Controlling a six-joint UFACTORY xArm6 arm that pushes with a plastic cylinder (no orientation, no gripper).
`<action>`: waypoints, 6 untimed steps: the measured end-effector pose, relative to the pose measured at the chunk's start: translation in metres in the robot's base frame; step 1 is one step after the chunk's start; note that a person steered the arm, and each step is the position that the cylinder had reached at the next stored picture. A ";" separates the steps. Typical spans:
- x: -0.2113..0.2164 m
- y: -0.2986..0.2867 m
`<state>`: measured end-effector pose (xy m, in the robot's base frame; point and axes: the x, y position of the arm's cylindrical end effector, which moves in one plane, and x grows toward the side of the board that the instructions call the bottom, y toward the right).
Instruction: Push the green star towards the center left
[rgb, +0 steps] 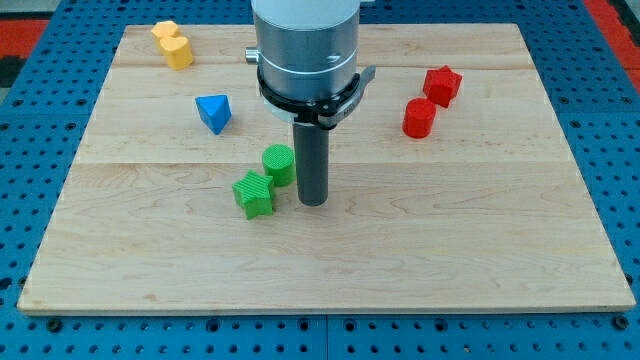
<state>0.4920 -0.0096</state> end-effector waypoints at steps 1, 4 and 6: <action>0.000 0.005; 0.000 0.020; 0.011 -0.003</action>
